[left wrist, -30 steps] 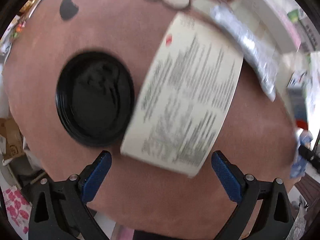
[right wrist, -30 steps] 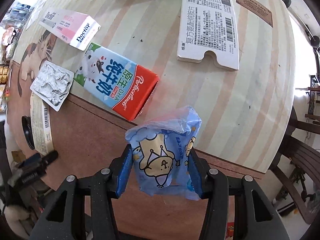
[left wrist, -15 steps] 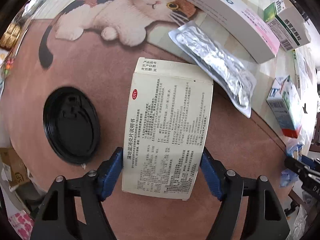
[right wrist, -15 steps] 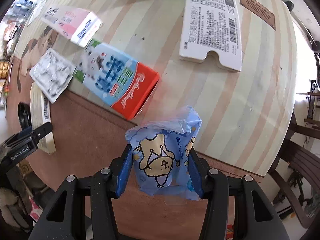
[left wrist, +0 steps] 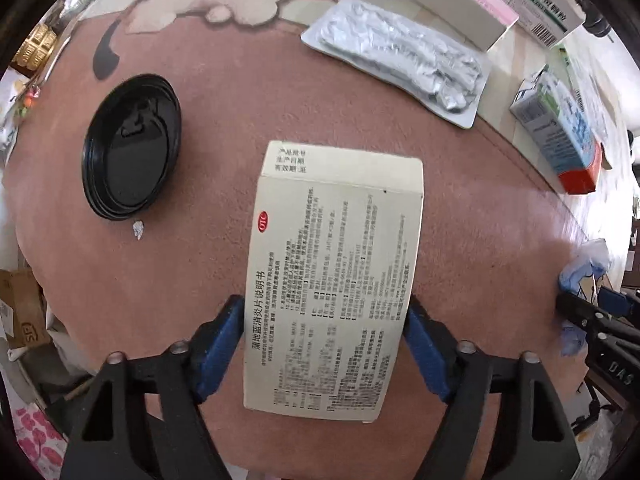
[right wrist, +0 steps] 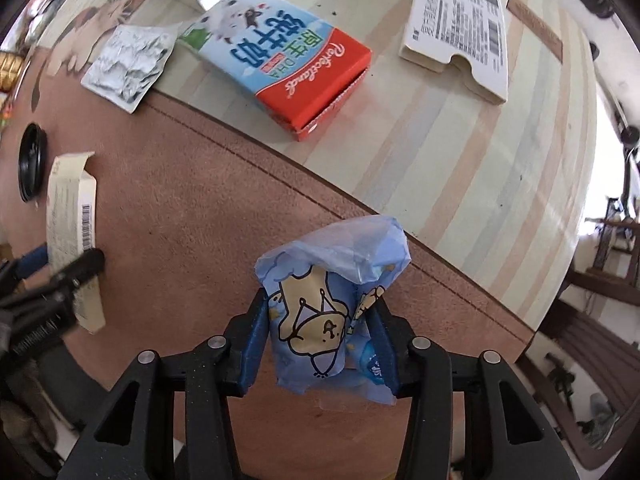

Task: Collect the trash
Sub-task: 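Grasp the paper leaflet with the left gripper while the right gripper grasps the blue snack bag, then carry both items to the bin and open both grippers to drop them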

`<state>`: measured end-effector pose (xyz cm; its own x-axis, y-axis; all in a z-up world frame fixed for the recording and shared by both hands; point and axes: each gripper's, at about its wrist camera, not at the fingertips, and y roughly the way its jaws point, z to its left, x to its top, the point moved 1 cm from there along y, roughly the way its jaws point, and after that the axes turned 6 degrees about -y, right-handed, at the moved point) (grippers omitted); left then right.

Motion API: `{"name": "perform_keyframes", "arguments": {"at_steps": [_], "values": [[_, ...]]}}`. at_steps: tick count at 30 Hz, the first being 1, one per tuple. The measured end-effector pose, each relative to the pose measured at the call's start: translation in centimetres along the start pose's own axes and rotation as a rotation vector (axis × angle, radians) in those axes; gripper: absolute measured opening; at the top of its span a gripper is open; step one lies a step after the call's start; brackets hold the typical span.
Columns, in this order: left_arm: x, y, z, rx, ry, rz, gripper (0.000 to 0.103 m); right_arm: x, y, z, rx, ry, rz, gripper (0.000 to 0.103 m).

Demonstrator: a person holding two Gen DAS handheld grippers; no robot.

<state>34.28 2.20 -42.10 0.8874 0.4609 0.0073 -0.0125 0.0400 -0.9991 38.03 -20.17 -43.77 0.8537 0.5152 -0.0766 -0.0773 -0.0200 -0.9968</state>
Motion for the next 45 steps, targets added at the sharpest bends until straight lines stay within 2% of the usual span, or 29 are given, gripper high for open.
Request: {"name": "perform_keyframes", "arguments": {"at_steps": [2, 6, 10, 14, 15, 19, 20, 21, 24, 28, 30, 33, 35, 37, 41, 44, 45], "values": [[-0.7, -0.4, 0.2, 0.015, -0.001, -0.016, 0.071, -1.1, 0.0, 0.5, -0.013, -0.005, -0.027, 0.037], [-3.0, -1.6, 0.1, 0.007, -0.033, -0.058, 0.071, -3.5, -0.9, 0.8, 0.067, 0.019, -0.073, 0.028], [-6.1, -4.4, 2.0, -0.01, -0.095, -0.128, 0.071, -6.7, -2.4, 2.9, 0.08, -0.003, -0.113, 0.027], [-9.2, -7.1, 5.0, -0.028, -0.174, -0.193, 0.071, -9.7, -3.9, 7.2, 0.093, -0.071, -0.154, 0.027], [-10.7, -7.4, 6.8, -0.035, -0.196, -0.206, 0.071, -10.4, -4.2, 8.6, 0.1, -0.091, -0.164, 0.027], [-20.5, -8.6, 13.7, -0.065, -0.306, -0.239, 0.071, -13.8, -5.7, 15.6, 0.14, -0.177, -0.204, 0.027], [-21.8, -8.4, 15.6, -0.076, -0.343, -0.242, 0.071, -14.9, -5.8, 17.4, 0.156, -0.197, -0.206, 0.027], [-24.1, -8.6, 17.3, -0.088, -0.38, -0.245, 0.071, -14.2, -6.7, 19.3, 0.171, -0.213, -0.202, 0.027], [-30.4, -7.4, 22.9, -0.109, -0.495, -0.232, 0.071, -17.5, -6.0, 26.7, 0.212, -0.31, -0.181, 0.027], [-36.2, -1.3, 29.7, -0.13, -0.659, -0.155, 0.071, -20.8, -0.6, 34.4, 0.265, -0.38, -0.085, 0.027], [-38.8, 3.2, 32.8, -0.156, -0.734, -0.095, 0.071, -21.8, 4.3, 38.4, 0.277, -0.393, -0.022, 0.027], [-41.6, 9.8, 36.2, -0.221, -0.805, -0.026, 0.071, -21.7, 11.7, 42.3, 0.321, -0.358, 0.061, 0.027], [-42.7, 14.7, 38.1, -0.261, -0.856, 0.013, 0.071, -21.4, 17.4, 44.3, 0.351, -0.33, 0.131, 0.027], [-43.3, 20.0, 39.7, -0.301, -0.913, 0.044, 0.072, -20.3, 21.8, 45.4, 0.355, -0.322, 0.166, 0.027], [-43.6, 28.5, 41.7, -0.431, -0.978, 0.09, 0.072, -18.5, 31.3, 48.8, 0.358, -0.334, 0.217, 0.028], [-43.0, 33.4, 42.7, -0.411, -0.963, 0.106, 0.073, -17.7, 37.0, 50.4, 0.391, -0.344, 0.269, 0.029], [-42.9, 34.6, 43.0, -0.399, -0.961, 0.106, 0.078, -17.7, 38.5, 50.6, 0.395, -0.355, 0.282, 0.033]]}}
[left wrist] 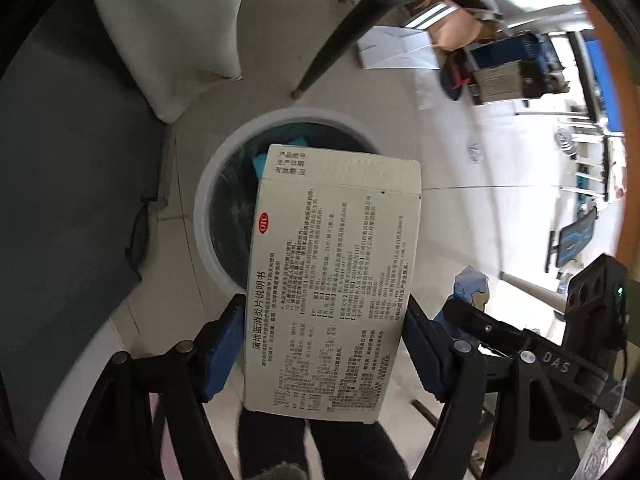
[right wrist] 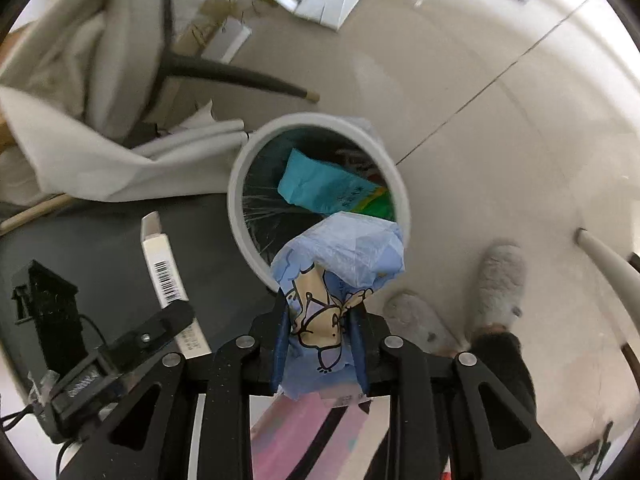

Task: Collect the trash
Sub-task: 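Carry both items to the bin and open both grippers to drop them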

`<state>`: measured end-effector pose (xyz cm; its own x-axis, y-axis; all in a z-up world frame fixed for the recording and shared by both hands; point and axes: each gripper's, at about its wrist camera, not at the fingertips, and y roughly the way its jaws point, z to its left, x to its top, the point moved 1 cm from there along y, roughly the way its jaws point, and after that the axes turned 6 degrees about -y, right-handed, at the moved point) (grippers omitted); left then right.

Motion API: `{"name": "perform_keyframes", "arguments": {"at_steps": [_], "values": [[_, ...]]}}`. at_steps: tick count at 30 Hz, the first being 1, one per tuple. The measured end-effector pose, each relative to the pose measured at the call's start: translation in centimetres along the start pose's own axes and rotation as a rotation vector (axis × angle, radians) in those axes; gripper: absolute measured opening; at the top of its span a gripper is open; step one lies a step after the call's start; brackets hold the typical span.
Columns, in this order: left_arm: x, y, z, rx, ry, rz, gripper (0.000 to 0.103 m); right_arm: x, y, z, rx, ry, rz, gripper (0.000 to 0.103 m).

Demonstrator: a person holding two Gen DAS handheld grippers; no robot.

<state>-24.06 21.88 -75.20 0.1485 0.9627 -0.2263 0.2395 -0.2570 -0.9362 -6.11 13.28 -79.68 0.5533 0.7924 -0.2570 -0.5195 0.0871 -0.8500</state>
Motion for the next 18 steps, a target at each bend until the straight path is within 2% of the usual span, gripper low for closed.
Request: {"name": "perform_keyframes", "arguments": {"at_steps": [1, 2, 4, 5, 6, 7, 9, 14, 18], "values": [[0.5, 0.8, 0.4, 0.008, -0.001, -0.002, 0.094, 0.5, 0.9, -0.4, 0.001, -0.008, 0.008, 0.038], [0.9, 1.5, 0.9, 0.019, -0.003, -0.002, 0.102, 1.3, 2.4, -0.5, 0.001, -0.02, 0.016, 0.041], [1.4, 2.2, 1.7, 0.025, -0.017, -0.01, 0.103, 1.4, 4.0, -1.0, -0.033, -0.045, 0.036, 0.06], [1.5, 2.3, 1.9, 0.036, -0.022, -0.014, 0.103, 1.5, 4.7, -1.2, -0.028, -0.049, 0.043, 0.066], [1.6, 2.2, 2.3, 0.048, -0.028, -0.02, 0.103, 1.8, 5.6, -1.3, -0.013, -0.057, 0.054, 0.079], [1.4, 1.9, 2.7, 0.053, -0.033, -0.025, 0.103, 1.9, 6.1, -1.3, -0.011, -0.065, 0.058, 0.088], [1.1, 1.1, 3.4, 0.085, -0.038, -0.056, 0.103, 1.9, 6.4, -0.9, -0.006, -0.094, 0.061, 0.094], [-0.3, -1.6, 3.8, 0.225, -0.021, -0.17, 0.103, 1.4, 4.9, 0.6, -0.112, -0.179, 0.029, 0.1], [-1.7, -3.7, 3.5, 0.262, -0.02, -0.193, 0.103, 0.2, 2.7, 2.4, -0.256, -0.275, -0.008, 0.1]]}}
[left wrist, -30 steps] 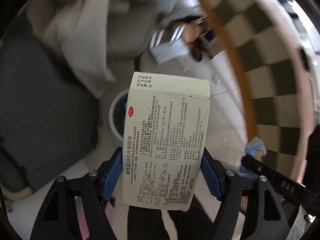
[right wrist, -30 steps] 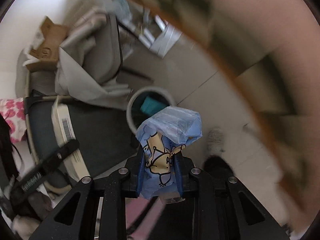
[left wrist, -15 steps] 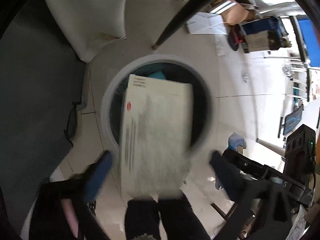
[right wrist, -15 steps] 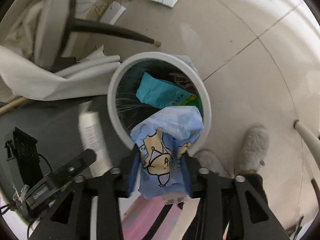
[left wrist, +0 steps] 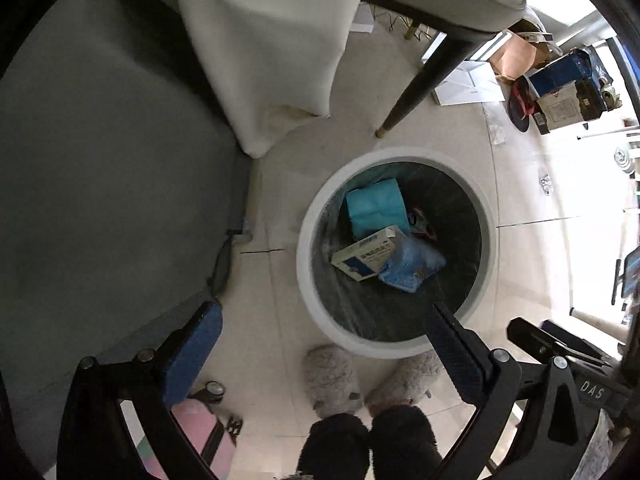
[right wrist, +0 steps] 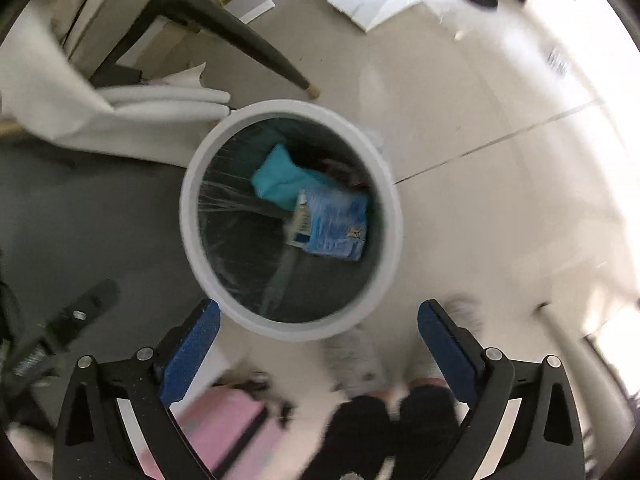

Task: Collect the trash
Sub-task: 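Carry both items to the bin and open both grippers to drop them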

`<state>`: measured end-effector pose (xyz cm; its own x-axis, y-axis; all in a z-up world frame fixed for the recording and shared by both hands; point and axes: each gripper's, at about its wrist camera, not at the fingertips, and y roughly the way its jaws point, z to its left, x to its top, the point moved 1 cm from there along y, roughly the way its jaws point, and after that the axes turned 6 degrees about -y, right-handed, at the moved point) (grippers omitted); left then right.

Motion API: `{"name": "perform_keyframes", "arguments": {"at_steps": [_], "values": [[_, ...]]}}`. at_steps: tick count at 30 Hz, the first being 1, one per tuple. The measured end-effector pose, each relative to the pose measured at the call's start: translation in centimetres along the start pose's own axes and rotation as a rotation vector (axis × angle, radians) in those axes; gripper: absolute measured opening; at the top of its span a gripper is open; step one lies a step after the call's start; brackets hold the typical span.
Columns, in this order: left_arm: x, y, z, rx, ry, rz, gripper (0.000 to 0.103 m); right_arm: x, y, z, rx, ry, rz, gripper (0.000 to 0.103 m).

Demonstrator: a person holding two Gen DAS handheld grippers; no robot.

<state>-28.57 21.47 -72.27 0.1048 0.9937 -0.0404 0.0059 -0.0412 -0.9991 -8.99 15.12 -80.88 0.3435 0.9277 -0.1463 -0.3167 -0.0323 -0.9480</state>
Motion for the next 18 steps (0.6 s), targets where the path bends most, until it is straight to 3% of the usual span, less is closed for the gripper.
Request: {"name": "perform_keyframes", "arguments": {"at_steps": [5, 9, 18], "values": [[-1.7, -3.9, 0.0, 0.02, 0.014, -0.016, 0.103, -1.2, -4.1, 1.8, -0.192, -0.074, -0.038, 0.1], [-2.8, -6.7, 0.1, 0.033, 0.012, -0.018, 0.103, -2.4, -7.8, 2.8, -0.234, -0.084, -0.071, 0.1], [-6.0, -15.8, 0.3, 0.048, 0.007, -0.034, 0.103, -6.3, -17.2, 5.5, -0.242, -0.108, -0.11, 0.1]]}}
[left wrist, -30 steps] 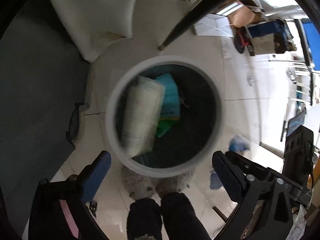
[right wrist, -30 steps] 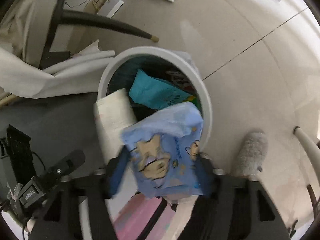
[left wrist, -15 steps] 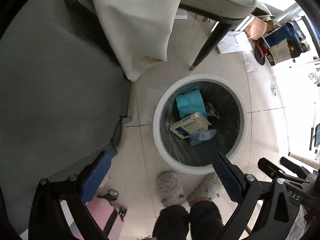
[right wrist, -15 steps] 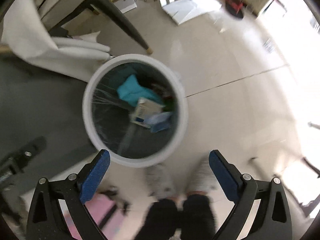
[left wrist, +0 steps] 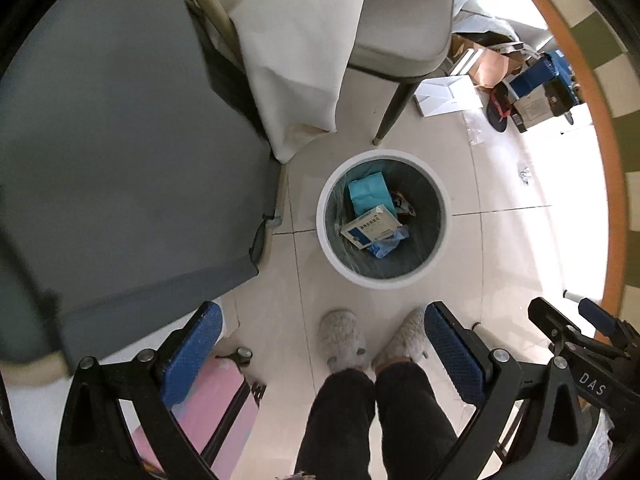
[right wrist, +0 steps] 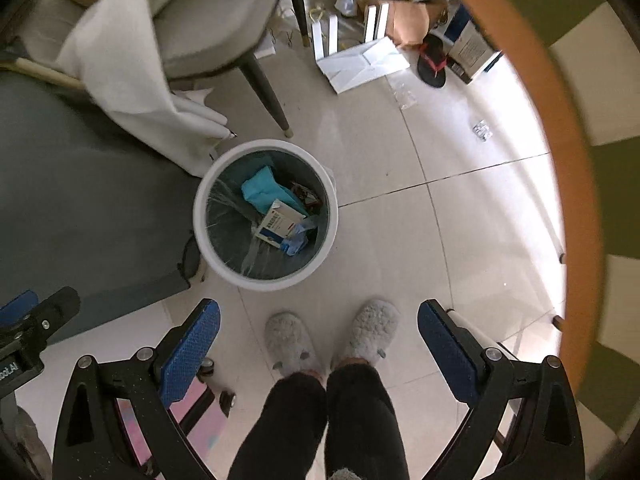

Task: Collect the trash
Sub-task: 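Carry both items to the bin and open both grippers to drop them, then move both tools back over the table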

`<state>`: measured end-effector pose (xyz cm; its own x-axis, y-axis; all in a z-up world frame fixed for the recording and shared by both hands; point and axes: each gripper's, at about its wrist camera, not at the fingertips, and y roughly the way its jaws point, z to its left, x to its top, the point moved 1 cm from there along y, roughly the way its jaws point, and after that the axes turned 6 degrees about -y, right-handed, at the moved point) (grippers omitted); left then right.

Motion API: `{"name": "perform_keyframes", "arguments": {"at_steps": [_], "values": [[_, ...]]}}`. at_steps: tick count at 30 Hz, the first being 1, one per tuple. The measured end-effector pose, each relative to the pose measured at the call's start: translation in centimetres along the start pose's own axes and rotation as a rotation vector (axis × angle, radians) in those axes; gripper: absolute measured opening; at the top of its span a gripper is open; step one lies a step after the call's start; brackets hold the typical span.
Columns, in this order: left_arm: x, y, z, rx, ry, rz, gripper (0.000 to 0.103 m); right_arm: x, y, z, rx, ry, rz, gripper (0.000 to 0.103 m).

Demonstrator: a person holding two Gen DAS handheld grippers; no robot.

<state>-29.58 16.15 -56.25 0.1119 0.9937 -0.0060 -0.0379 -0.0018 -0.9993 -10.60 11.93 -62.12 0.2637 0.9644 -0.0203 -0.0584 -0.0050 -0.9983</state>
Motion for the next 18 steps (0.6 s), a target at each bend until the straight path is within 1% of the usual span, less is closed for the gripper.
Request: {"name": "perform_keyframes", "arguments": {"at_steps": [4, 6, 9, 13, 16, 18], "values": [[-1.4, -5.0, -0.2, 0.003, 0.015, -0.018, 0.103, -1.3, -5.6, 0.6, 0.0, -0.013, -0.03, 0.1], [-2.1, -7.6, -0.2, -0.014, 0.021, -0.024, 0.103, -2.0, -8.8, 0.8, 0.009, -0.011, -0.044, 0.1], [-3.3, -11.3, -0.6, 0.001, 0.057, -0.045, 0.103, -3.1, -13.0, 1.1, 0.015, -0.007, -0.061, 0.1], [-4.7, -16.4, -0.9, -0.012, 0.086, -0.08, 0.103, -4.5, -17.7, 1.0, 0.042, 0.018, -0.077, 0.1], [-4.9, -19.5, -1.8, -0.031, 0.104, -0.109, 0.103, -5.4, -21.5, 0.2, 0.072, 0.059, -0.105, 0.1], [-4.7, -21.8, -3.3, -0.037, 0.133, -0.148, 0.103, -5.6, -24.0, -1.6, 0.095, 0.112, -0.135, 0.1]]}}
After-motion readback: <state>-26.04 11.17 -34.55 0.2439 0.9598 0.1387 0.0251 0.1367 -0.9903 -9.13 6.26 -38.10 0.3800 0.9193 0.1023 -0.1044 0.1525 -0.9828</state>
